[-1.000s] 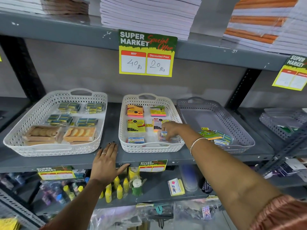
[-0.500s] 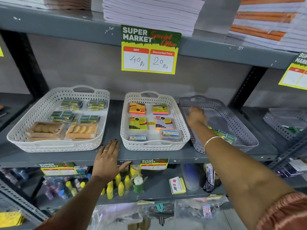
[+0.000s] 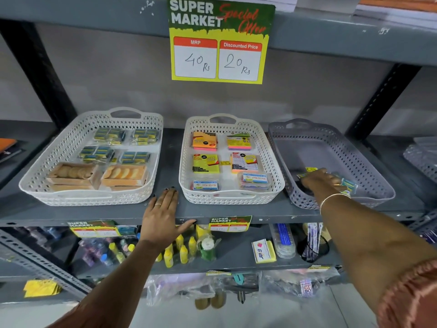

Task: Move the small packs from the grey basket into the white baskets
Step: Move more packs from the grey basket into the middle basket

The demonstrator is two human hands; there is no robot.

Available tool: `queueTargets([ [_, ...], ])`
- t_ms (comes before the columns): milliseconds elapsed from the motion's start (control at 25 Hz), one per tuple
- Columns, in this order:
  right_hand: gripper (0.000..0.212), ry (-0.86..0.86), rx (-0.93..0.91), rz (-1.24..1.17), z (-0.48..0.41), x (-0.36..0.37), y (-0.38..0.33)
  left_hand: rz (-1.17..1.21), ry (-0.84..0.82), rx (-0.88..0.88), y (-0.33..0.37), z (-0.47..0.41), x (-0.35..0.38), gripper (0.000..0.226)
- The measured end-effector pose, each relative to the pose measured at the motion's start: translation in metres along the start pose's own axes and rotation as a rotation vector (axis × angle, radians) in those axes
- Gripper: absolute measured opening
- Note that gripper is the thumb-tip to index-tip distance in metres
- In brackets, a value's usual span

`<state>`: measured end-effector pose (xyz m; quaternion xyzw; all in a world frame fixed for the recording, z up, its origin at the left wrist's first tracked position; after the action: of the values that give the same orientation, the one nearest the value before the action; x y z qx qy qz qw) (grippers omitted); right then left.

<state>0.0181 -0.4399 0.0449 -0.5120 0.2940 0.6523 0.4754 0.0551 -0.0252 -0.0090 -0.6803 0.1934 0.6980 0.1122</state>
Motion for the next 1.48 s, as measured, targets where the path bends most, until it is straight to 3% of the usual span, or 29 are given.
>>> queueTargets([
  [240, 0.059, 0.116, -0.032, -0.052, 0.004, -0.007, -0.002, -0.006, 0.032, 0.002, 0.000, 0.001, 0.000, 0.106],
  [400, 0.086, 0.177, -0.098, -0.222, 0.026, -0.034, -0.026, -0.023, 0.050, 0.007, 0.001, 0.001, 0.000, 0.109],
  [480, 0.100, 0.156, -0.156, -0.322, 0.044, -0.050, -0.053, -0.023, 0.059, 0.006, 0.001, 0.000, 0.000, 0.111],
  [600, 0.103, 0.134, -0.330, -0.330, 0.079, -0.053, -0.106, -0.033, 0.065, 0.013, -0.001, -0.001, 0.001, 0.112],
  [880, 0.110, -0.021, -0.580, -0.230, 0.153, 0.011, -0.199, -0.001, 0.070, 0.032, 0.000, -0.001, 0.001, 0.097],
  [1080, 0.102, -0.127, -0.533, -0.167, 0.161, 0.055, -0.216, -0.002, 0.095, 0.066, -0.001, -0.003, 0.003, 0.090],
  [1240, 0.093, -0.091, -0.493, -0.101, 0.160, 0.068, -0.215, -0.005, 0.099, 0.072, -0.001, -0.003, 0.003, 0.091],
  [1480, 0.098, -0.075, -0.433, -0.028, 0.166, 0.079, -0.224, -0.015, 0.067, 0.060, -0.003, -0.003, 0.008, 0.093],
])
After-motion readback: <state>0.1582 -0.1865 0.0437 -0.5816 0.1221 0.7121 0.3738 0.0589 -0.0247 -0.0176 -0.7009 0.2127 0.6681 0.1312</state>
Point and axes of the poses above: each hand's wrist, its own z-axis away from the middle knuckle, its own x-axis out of the palm, y = z × x, the point moved 4 cm from there along -z, towards the middle knuckle, and after that the axes turned 7 degrees about -y, right-handed, at the moved point
